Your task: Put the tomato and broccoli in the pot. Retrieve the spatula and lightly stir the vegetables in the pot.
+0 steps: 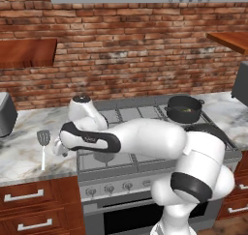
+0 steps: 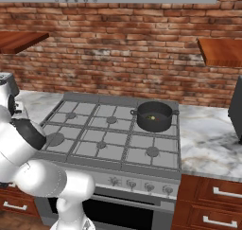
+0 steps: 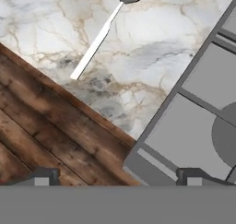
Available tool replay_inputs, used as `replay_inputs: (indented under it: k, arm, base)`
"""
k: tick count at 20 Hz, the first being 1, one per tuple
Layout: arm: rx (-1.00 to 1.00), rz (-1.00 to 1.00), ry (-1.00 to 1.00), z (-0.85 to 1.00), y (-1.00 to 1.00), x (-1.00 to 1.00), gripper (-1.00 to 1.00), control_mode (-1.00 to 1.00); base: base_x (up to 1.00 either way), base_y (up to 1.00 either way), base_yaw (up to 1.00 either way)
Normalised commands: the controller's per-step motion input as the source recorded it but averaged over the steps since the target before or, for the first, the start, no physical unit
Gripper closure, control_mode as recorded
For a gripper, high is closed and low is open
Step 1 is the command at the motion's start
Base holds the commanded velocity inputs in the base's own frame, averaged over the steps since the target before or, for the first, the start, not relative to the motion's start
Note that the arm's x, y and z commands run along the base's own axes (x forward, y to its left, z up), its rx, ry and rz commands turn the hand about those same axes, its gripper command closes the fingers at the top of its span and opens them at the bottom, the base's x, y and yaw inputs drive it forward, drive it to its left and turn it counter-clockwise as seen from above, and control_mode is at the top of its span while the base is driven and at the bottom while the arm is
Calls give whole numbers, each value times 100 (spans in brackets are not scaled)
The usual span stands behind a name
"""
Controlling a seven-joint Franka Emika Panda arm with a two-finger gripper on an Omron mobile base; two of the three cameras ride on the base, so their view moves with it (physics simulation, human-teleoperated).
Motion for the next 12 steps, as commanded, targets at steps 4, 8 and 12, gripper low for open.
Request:
replay_inputs:
  k: [4,8,12]
  arm:
    - [0,-31,0,0,49,8,-100,-100]
    - [0,-32,0,0,51,10,-100,-100]
    - [0,-28,5,0,35,7,-100,-100]
  base:
    - [0,0,0]
    - [0,0,0]
    - [0,0,0]
